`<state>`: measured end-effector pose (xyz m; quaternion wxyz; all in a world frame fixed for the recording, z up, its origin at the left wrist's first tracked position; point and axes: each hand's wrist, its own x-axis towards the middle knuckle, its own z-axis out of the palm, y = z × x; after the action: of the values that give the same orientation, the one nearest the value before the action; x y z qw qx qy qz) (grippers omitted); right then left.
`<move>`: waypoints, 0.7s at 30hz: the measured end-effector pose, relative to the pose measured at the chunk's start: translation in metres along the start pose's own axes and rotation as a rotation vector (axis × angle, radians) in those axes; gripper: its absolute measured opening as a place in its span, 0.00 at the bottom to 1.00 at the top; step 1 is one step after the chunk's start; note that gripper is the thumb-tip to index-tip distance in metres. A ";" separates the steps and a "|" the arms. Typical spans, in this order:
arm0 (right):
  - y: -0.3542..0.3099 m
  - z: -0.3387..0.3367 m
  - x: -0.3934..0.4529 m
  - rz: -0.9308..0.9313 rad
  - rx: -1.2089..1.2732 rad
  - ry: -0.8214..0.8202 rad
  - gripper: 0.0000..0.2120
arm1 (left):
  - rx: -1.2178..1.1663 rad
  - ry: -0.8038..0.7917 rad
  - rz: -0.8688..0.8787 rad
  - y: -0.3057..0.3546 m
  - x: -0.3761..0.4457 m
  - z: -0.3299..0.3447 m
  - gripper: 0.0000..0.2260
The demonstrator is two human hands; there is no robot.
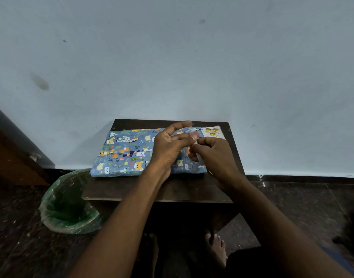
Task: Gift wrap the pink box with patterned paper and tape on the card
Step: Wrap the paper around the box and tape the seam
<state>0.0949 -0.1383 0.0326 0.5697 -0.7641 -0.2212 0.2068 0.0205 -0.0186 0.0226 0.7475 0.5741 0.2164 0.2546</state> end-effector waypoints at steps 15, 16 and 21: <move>0.026 -0.040 0.001 0.043 -0.958 0.038 0.11 | 0.281 -0.036 0.182 -0.009 -0.002 0.018 0.14; 0.027 -0.037 0.001 0.022 -0.989 0.045 0.12 | 0.299 -0.042 0.193 -0.010 -0.001 0.018 0.13; 0.030 -0.029 0.002 -0.031 -1.116 0.059 0.15 | 0.399 -0.049 0.223 -0.014 0.002 0.018 0.14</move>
<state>0.1160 -0.1678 0.0118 0.0878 -0.9518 -0.2924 0.0284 0.0344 -0.0338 0.0136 0.5915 0.7369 0.1796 0.2738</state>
